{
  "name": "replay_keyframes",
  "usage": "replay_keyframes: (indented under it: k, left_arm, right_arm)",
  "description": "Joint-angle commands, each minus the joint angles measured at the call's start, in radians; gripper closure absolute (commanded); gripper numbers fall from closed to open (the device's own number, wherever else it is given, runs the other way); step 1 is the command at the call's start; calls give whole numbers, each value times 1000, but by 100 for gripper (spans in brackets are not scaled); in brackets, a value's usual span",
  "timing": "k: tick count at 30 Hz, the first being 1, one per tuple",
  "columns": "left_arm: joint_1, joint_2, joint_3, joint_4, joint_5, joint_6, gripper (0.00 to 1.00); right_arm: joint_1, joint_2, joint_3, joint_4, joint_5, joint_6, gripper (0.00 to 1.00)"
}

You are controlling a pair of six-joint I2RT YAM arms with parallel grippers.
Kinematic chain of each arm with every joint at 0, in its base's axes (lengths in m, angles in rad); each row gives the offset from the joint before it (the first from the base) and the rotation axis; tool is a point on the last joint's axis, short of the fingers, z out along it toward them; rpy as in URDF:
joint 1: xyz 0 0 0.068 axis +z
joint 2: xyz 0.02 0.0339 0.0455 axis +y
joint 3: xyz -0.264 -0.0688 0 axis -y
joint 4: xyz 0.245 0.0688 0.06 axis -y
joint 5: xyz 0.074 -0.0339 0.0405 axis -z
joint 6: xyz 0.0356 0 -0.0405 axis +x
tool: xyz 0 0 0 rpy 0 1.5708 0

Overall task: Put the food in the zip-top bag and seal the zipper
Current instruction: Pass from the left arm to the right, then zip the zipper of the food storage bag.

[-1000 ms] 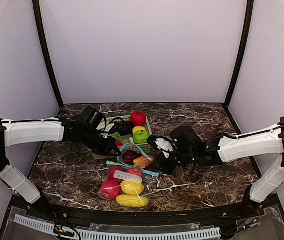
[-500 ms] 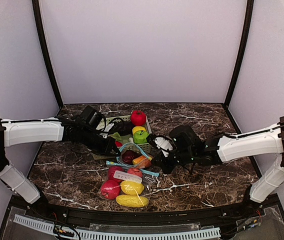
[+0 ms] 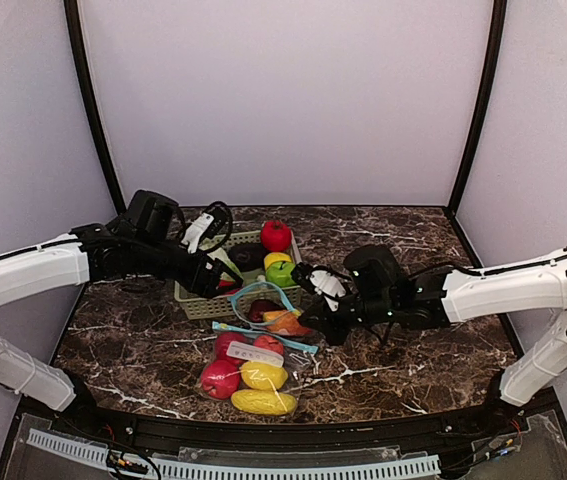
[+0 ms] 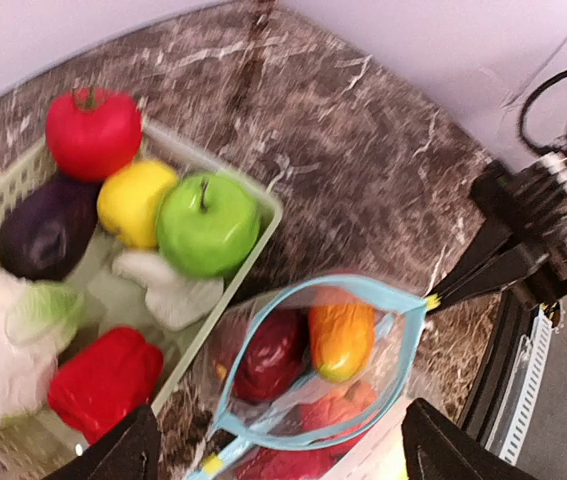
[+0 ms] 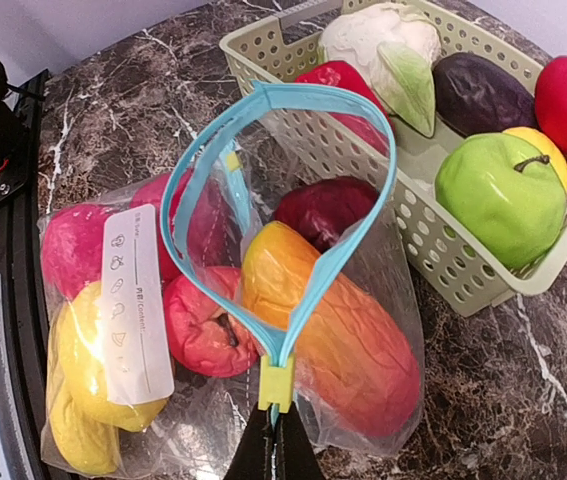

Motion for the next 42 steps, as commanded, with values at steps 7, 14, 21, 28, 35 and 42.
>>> replay_keyframes:
  k: [7,14,21,28,35,42]
  left_arm:
    - [-91,15,-97,454,319,289,18]
    - [-137,182,-30,533,447,291,41]
    - [-161,306,31,565,493,269,52]
    - [-168,375,62,537,497,277,58]
    - [-179,389,68,468,452,324,65]
    - [-196,403,87,366,358,396,69]
  right_arm:
    - [-5,-33,-28,78,-76,-9,100]
    - [-29,-60,-62,112,-113,11,100]
    - [-50,-68,-75,117,-136,17,100]
    - [-61,-68,-82,129,-150,22,100]
    - [-68,-79,-90,137,-148,24,100]
    - [-76,-76,-89,140,-161,26,100]
